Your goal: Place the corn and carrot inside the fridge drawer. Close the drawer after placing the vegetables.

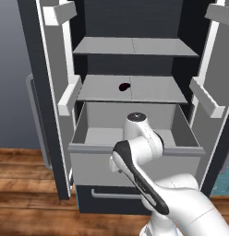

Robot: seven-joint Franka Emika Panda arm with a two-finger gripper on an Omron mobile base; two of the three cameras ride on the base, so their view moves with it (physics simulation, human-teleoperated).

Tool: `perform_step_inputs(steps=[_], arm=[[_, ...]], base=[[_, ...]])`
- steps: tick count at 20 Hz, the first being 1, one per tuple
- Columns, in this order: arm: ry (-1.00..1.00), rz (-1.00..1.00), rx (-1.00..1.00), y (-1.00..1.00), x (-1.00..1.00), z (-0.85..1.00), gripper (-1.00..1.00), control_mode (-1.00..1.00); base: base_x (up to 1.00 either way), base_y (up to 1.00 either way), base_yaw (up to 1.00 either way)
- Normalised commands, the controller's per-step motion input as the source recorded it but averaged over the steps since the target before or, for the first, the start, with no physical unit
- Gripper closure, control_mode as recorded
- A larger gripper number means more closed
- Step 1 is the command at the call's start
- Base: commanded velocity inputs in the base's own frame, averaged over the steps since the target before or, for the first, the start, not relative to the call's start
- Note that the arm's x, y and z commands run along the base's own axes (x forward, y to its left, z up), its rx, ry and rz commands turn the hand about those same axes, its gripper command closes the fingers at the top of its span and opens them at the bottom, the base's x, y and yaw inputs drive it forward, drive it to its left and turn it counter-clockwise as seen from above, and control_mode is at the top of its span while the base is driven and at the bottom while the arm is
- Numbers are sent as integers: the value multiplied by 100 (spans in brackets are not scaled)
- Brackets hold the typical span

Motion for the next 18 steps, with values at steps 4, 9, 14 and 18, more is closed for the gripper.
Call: perform_step_inputs(steps=[4, 9, 14, 18], arm=[[-3, 0, 0, 1, 75, -73, -100, -100], [-7, -2, 1, 0, 100, -11, -100, -100], [-1, -7, 0, 4, 100, 8, -100, -100], [-15, -7, 0, 2, 100, 3, -100, -100]], base=[[0, 0, 0], [0, 0, 0], [0, 0, 0], [0, 0, 0]])
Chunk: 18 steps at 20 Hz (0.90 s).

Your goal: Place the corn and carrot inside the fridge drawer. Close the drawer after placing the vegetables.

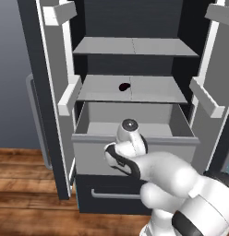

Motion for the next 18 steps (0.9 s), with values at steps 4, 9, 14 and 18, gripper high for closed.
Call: perform_step_inputs(steps=[4, 9, 14, 18], arm=[[-10, -2, 0, 3, 100, 16, -100, -100], [-3, -4, 0, -5, 100, 0, -100, -100], [-20, -7, 0, -1, 89, 0, -100, -100], [-27, -8, 0, 0, 96, 0, -100, -100]], base=[[0, 0, 0], [0, 0, 0], [0, 0, 0], [0, 0, 0]])
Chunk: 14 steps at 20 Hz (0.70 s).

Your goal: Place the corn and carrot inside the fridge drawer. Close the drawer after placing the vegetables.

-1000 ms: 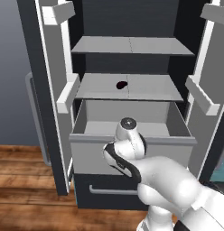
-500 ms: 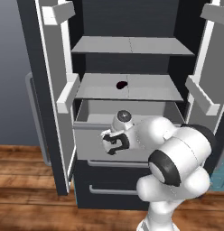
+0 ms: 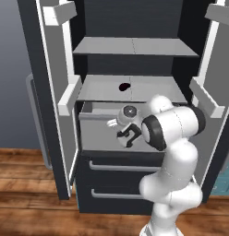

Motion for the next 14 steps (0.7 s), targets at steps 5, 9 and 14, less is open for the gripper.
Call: perform_step_inputs(steps=[5, 9, 14], arm=[[-15, -12, 0, 6, 100, -1, -100, -100], [-6, -19, 0, 41, 54, -11, -100, -100], [-6, -20, 0, 45, 3, -26, -100, -100]], base=[[0, 0, 0], [0, 0, 0], [0, 0, 0]])
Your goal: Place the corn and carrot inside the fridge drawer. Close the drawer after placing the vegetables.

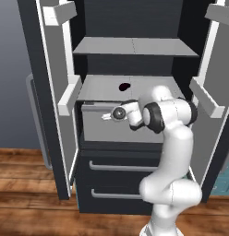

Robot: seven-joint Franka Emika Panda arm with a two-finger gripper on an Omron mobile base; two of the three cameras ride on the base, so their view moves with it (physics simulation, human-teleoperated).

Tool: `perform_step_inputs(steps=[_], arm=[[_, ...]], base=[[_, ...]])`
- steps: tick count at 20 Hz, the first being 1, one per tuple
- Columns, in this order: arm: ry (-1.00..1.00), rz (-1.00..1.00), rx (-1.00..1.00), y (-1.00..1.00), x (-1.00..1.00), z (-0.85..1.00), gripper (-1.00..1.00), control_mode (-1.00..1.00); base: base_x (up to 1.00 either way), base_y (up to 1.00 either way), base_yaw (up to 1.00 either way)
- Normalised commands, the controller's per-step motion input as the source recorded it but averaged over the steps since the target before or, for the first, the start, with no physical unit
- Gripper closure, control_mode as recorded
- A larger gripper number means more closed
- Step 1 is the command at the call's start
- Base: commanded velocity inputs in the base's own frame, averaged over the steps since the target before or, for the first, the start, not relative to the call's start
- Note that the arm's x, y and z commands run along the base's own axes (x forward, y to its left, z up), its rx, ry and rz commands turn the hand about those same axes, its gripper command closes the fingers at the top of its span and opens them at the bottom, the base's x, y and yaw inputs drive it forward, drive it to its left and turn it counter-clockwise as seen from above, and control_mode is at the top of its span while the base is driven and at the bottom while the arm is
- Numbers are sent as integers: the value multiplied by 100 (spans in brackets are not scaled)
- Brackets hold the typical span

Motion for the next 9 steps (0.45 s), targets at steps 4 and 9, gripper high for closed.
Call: perform_step_inputs(steps=[4, 9], arm=[[-4, -18, 1, 8, -49, 9, -100, -100], [0, -14, 1, 0, -95, 60, -100, -100]], base=[[0, 0, 0], [0, 0, 0]])
